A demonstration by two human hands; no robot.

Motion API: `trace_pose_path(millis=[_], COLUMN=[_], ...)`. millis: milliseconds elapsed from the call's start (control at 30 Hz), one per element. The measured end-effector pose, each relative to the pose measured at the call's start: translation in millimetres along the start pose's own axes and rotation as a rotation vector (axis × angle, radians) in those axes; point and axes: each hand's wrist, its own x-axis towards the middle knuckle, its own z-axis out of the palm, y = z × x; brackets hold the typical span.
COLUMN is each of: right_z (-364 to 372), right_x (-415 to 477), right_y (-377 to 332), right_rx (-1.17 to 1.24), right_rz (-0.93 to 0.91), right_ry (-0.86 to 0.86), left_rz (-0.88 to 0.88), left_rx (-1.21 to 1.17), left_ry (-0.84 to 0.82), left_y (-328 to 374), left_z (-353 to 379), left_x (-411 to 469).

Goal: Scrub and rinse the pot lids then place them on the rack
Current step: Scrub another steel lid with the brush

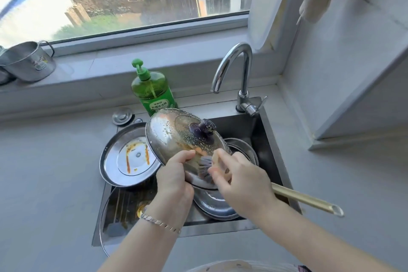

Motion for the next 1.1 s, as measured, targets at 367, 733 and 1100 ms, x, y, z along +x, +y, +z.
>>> trace_pose_path(millis=[367,733,1100], right_z=[7,1,-11], right_x=[-1,10,16], right_y=[-6,-23,-31], right_rx=[0.066,-0.021,-0.021], right_rz=[-0.177,-0.301,-0.436], right_ry=[0.134,0.258,0.239], left_rz=[-0.030,-0.074,-0.213], left_rx=[-0.026,-0.109,-0.136], left_ry=[0.044,0.081,0.012], left_y=[-2,20,27], left_z=[-1,9,12], left_x=[-4,-15,-24])
